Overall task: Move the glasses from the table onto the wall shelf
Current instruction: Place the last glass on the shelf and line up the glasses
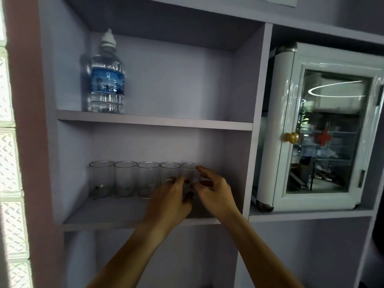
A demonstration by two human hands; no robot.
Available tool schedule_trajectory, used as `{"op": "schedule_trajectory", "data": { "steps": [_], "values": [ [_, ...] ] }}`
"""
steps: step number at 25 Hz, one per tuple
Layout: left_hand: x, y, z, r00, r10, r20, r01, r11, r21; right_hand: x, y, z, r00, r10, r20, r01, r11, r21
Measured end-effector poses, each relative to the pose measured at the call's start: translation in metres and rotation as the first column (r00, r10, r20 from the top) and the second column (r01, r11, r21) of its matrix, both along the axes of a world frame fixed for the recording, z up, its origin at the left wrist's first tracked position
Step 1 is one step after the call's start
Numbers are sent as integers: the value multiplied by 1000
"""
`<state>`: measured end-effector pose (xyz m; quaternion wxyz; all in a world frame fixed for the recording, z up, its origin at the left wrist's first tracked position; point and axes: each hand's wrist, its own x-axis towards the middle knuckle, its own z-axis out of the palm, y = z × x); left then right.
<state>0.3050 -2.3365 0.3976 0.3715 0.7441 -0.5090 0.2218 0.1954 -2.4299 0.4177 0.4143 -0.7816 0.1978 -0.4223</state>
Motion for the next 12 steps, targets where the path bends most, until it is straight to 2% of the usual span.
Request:
{"op": "schedule_trajectory", "data": {
  "steps": [3, 7, 10, 12],
  "values": [
    [3, 2, 0, 1000, -15, -15, 15, 1000, -2, 6, -1, -2, 1000, -25, 14, 25, 1000, -16],
    [16, 23, 2, 999, 16, 38, -14, 999, -46, 11, 0, -3, 997, -69, 22, 70, 996, -58],
    [37, 47, 3, 974, 174, 144, -157, 980, -122, 17, 7, -7, 989, -146, -27, 140, 978, -158],
    [52, 64, 1, 922, 321, 217, -301, 946, -123, 24, 18, -12, 968, -215, -130, 160, 927, -340]
  ]
}}
